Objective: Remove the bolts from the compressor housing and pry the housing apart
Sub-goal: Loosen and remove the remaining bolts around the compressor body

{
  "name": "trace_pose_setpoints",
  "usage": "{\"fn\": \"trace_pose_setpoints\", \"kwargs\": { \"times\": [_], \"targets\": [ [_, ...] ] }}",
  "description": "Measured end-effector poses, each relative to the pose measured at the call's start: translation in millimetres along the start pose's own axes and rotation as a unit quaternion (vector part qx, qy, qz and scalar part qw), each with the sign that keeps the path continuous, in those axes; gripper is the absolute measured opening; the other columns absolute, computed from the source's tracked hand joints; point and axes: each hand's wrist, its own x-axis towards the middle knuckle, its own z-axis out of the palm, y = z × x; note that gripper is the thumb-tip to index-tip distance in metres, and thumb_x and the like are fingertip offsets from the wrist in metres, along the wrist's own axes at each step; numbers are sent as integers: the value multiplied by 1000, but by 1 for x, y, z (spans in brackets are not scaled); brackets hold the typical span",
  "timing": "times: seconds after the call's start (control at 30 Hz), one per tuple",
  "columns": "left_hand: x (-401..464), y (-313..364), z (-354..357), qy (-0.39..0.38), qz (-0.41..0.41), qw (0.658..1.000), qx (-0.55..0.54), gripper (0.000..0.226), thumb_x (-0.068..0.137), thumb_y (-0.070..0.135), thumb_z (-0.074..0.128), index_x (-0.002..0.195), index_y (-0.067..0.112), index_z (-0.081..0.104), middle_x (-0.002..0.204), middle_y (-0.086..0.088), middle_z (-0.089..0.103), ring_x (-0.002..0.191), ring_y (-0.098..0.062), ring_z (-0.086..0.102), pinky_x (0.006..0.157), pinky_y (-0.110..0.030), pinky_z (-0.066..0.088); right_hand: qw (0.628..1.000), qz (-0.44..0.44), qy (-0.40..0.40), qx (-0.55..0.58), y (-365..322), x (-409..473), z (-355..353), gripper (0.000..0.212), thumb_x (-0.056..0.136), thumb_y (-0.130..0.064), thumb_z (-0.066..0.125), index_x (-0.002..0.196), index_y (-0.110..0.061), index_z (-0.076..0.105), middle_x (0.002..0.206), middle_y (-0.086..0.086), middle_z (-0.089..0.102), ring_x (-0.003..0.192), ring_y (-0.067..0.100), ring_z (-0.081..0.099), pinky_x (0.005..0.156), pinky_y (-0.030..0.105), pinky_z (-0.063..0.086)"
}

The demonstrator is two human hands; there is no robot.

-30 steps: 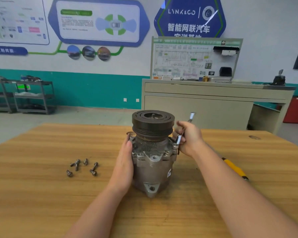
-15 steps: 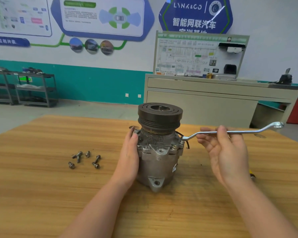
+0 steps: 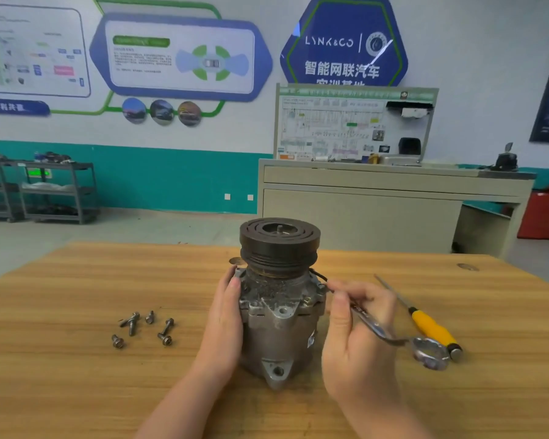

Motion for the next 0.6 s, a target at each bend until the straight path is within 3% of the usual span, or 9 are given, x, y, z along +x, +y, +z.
{"fn": "trace_pose_setpoints", "kwargs": {
  "times": [0.07, 0.17, 0.27, 0.4, 0.5, 0.6],
  "targets": [
    [-1, 0, 0, 2, -6, 1000, 3, 79, 83, 73, 24, 150, 33, 37, 147, 7, 49, 138, -10, 40, 119, -45, 29, 986, 109, 87, 92, -2, 7, 1, 3, 96, -28, 38, 97, -31, 37, 82, 4, 65, 60, 8, 56, 58, 15, 46],
    [-2, 2, 1, 0, -5, 1000, -1, 78, 83, 73, 24, 147, 32, 41, 143, 9, 53, 135, -8, 44, 118, -45, 31, 891, 323, 221, 230, 16, 33, 1, 13, 88, -10, 35, 90, -22, 37, 59, 6, 65, 39, 12, 43, 40, 19, 35],
    [-3, 4, 1, -4, -8, 1000, -11, 73, 85, 69, 26, 143, 29, 47, 138, 7, 58, 132, -10, 48, 116, -45, 34, 811, 473, 163, 302, 48, 60, 3, 13, 89, 2, 29, 89, -6, 39, 46, 7, 55, 30, 13, 33, 35, 16, 24],
    [-3, 7, 0, -11, -7, 1000, -11, 66, 89, 64, 27, 138, 29, 52, 134, 8, 61, 129, -10, 52, 115, -45, 35, 714, 589, 6, 379, 74, 81, 19, 19, 92, -2, 29, 78, -12, 36, 42, 3, 44, 28, 11, 29, 33, 14, 20],
    [-1, 5, -1, -6, -21, 999, -23, 65, 86, 65, 31, 137, 32, 54, 133, 10, 62, 129, -9, 51, 116, -45, 34, 678, 597, -83, 421, 80, 83, 28, 20, 91, -4, 30, 75, -14, 35, 44, -1, 40, 30, 10, 30, 31, 16, 21],
    [2, 4, -2, -7, -41, 998, -52, 67, 79, 67, 40, 134, 33, 56, 130, 8, 64, 127, -12, 55, 114, -47, 36, 659, 598, -52, 453, 76, 83, 17, 22, 93, -8, 34, 73, -11, 42, 48, 0, 50, 34, 9, 39, 33, 17, 29]
  ]
}}
